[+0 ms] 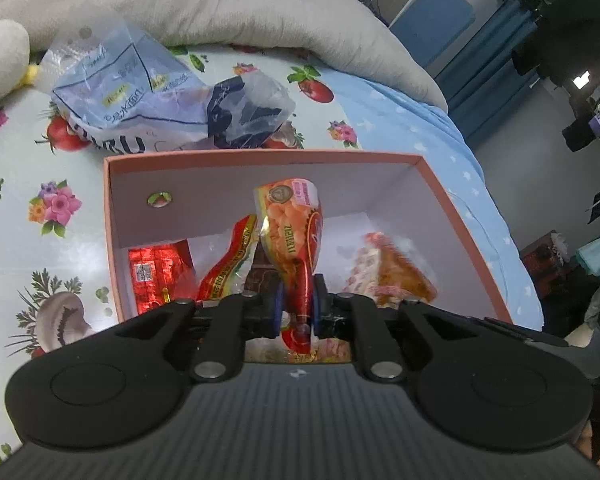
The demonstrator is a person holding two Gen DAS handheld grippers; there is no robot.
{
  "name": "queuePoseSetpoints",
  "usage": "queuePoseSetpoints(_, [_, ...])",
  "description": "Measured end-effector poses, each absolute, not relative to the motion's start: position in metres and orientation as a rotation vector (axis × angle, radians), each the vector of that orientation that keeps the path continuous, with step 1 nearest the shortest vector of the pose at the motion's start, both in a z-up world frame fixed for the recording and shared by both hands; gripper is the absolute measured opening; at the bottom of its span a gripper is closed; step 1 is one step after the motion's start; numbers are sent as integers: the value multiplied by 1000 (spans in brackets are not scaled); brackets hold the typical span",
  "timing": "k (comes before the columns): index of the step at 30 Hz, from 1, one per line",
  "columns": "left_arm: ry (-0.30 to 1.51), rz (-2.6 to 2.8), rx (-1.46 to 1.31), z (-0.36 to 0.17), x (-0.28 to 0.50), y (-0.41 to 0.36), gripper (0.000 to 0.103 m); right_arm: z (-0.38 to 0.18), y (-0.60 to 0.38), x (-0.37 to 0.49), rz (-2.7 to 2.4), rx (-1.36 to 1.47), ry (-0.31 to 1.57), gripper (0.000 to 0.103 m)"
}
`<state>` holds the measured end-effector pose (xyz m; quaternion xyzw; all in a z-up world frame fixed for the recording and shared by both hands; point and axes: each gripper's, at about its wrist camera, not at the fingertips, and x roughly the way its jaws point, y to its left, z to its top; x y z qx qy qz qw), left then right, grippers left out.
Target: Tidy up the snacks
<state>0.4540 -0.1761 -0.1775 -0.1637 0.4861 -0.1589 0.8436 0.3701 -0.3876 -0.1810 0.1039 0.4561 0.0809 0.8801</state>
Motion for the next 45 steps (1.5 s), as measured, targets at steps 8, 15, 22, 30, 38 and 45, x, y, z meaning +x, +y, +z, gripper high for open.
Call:
queuePoseSetpoints(8, [974,-307,-325,-148,432,-169,58,-153,-388,353,178,218,912,58])
queuePoseSetpoints(15, [881,-330,-304,-93,385,-160,58,-107,-384,314,177,210,828,58])
queuePoseSetpoints(22, [796,-368,-273,-46,322,-155,58,-66,-377,266,172,199,740,58])
queuePoseSetpoints(30, [708,-368,-227,-5,252,-144,58,-36,-369,213,167,201,657,58])
queuePoseSetpoints(38, [640,-369,-192,12,198,-131,63,-25,-356,164,157,186,584,58])
queuePoseSetpoints(45, [621,-363,-161,3,165,-123,75,-34,-346,130,133,165,544,60])
